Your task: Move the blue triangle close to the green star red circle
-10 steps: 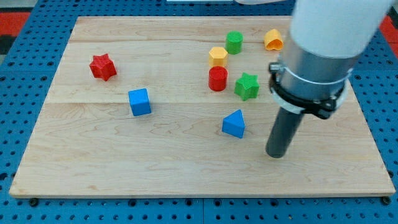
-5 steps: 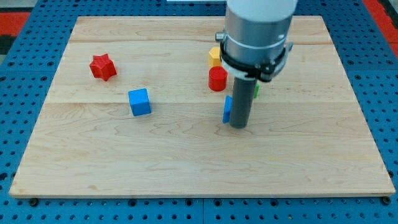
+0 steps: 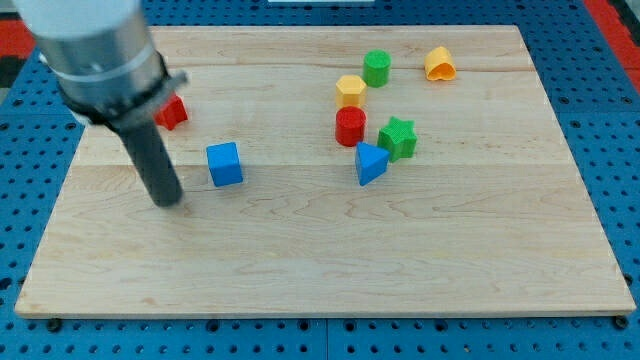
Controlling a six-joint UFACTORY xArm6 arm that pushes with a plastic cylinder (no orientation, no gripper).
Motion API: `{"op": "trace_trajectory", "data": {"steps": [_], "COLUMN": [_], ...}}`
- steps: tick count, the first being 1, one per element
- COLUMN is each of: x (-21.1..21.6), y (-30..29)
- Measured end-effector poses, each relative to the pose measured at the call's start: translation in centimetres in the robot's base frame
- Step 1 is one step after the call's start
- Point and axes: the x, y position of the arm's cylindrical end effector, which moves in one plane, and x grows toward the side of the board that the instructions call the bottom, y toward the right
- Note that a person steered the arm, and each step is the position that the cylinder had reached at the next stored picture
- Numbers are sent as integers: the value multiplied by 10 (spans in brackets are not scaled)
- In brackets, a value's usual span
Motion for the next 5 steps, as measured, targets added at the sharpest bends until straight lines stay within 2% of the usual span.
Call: {"op": "trace_trajectory", "data": {"steps": [1, 4, 5], "x": [-43, -43, -43], "y": [3, 78, 50]}}
